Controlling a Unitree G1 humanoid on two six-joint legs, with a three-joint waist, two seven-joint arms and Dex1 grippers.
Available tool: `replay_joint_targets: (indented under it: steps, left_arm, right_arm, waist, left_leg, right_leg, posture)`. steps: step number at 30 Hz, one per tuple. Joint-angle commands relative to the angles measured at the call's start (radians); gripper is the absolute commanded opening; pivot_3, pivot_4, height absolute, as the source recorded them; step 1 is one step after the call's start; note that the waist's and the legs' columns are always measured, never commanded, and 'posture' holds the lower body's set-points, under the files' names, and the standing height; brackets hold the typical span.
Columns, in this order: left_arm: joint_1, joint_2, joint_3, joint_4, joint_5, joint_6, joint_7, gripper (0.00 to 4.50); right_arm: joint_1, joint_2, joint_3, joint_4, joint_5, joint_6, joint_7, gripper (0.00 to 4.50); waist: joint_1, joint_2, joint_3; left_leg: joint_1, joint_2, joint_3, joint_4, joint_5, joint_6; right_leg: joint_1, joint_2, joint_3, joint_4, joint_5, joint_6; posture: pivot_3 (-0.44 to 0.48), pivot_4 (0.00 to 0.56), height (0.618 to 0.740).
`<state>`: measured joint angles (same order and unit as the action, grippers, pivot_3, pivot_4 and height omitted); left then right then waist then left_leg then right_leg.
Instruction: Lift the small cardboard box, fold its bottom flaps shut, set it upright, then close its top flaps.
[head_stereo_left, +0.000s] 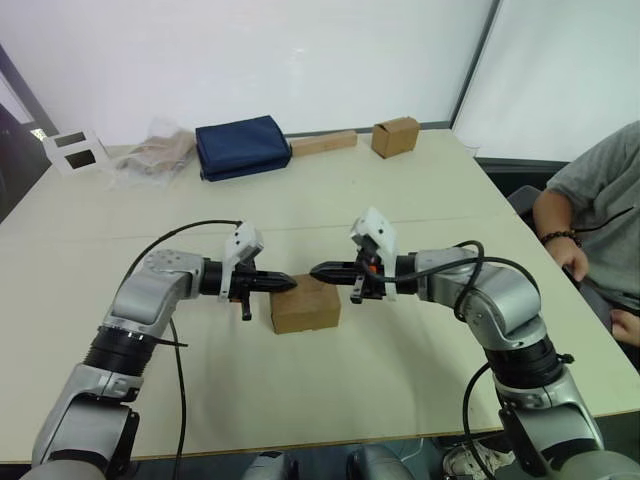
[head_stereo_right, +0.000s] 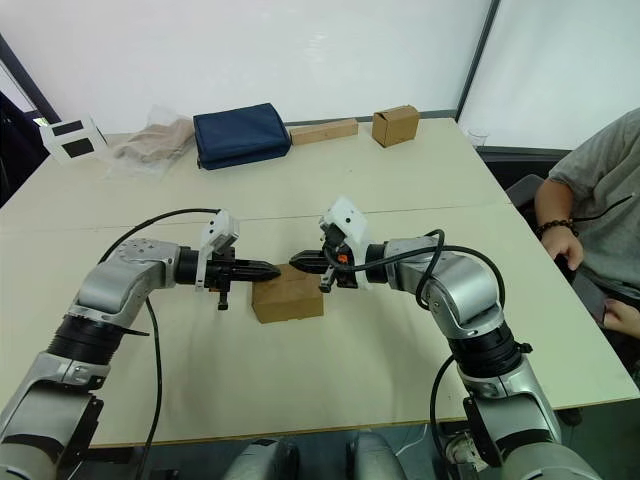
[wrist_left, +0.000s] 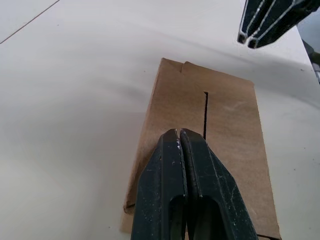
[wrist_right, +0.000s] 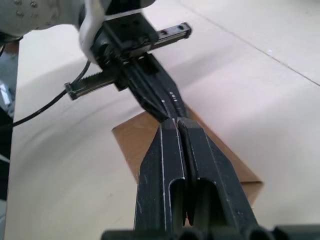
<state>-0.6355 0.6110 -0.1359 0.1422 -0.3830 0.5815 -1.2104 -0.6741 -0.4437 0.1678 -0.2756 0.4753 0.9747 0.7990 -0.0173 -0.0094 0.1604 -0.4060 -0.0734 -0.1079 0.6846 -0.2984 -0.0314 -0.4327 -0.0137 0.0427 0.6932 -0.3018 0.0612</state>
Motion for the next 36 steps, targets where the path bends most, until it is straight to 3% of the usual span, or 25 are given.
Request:
replay_joint_targets:
  steps: [1, 17, 21, 25, 36]
  left_arm:
    - [-0.011, 0.012, 0.052, -0.059, -0.057, 0.052, 0.001, 0.05]
    - [0.113, 0.043, 0.046, -0.144, -0.062, 0.092, 0.037, 0.05]
    - [0.114, 0.043, 0.121, -0.201, -0.15, 0.129, 0.035, 0.05]
    - [0.139, 0.089, 0.19, -0.301, -0.223, 0.189, 0.043, 0.05]
    - [0.388, 0.29, 0.465, -0.483, -0.39, 0.306, 0.054, 0.05]
  right_arm:
    - [-0.009, 0.006, -0.011, 0.002, 0.001, -0.03, -0.016, 0.0]
    - [0.05, -0.009, 0.107, 0.129, -0.099, -0.144, 0.006, 0.0]
    - [0.027, -0.006, 0.013, 0.059, -0.017, -0.086, 0.003, 0.0]
    - [0.031, -0.072, -0.056, -0.019, 0.027, -0.032, 0.012, 0.0]
    - [0.237, -0.382, -0.332, -0.31, 0.267, 0.156, 0.088, 0.0]
  waist:
    - [0.0, 0.0, 0.0]
    - [-0.001, 0.0, 0.0]
    - [-0.001, 0.0, 0.0]
    - [0.0, 0.0, 0.0]
    - [0.005, 0.0, 0.0]
  left_leg:
    - [0.0, 0.0, 0.0, 0.0, 0.0, 0.0]
    - [0.001, 0.0, 0.0, 0.0, 0.0, 0.0]
    - [0.001, 0.0, 0.0, 0.0, 0.0, 0.0]
    - [0.0, 0.0, 0.0, 0.0, 0.0, 0.0]
    - [0.001, 0.001, 0.0, -0.001, -0.004, 0.007]
  right_leg:
    - [0.0, 0.0, 0.0, 0.0, 0.0, 0.0]
    - [0.001, 0.0, 0.0, 0.0, 0.0, 0.0]
    - [0.001, 0.0, 0.0, 0.0, 0.0, 0.0]
    - [0.0, 0.0, 0.0, -0.001, 0.0, 0.0]
    - [0.002, 0.0, 0.0, -0.003, 0.0, 0.0]
  posture:
    - [0.0, 0.15, 0.74]
    - [0.0, 0.15, 0.74]
    - [0.0, 0.15, 0.74]
    - [0.0, 0.15, 0.74]
    - [0.0, 0.15, 0.74]
